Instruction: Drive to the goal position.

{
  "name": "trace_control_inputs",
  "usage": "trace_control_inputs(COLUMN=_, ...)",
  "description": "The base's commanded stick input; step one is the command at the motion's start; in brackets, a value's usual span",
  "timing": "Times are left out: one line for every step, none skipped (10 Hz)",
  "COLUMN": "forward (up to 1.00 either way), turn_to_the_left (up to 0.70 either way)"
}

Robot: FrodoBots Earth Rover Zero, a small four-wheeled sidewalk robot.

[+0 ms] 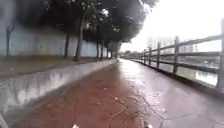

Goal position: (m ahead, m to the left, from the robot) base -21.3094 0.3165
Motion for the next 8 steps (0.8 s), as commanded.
trace_control_inputs(forward=0.00, turn_to_the_left=0.85)
trace_control_inputs(forward=0.00, turn_to_the_left=0.85)
trace_control_inputs(forward=0.00, turn_to_the_left=0.85)
trace_control_inputs(forward=0.00, turn_to_the_left=0.85)
trace_control_inputs(forward=0.00, turn_to_the_left=0.85)
trace_control_inputs(forward=0.00, turn_to_the_left=0.85)
trace_control_inputs(forward=0.00, turn_to_the_left=0.85)
trace_control_inputs(forward=0.00, turn_to_the_left=0.85)
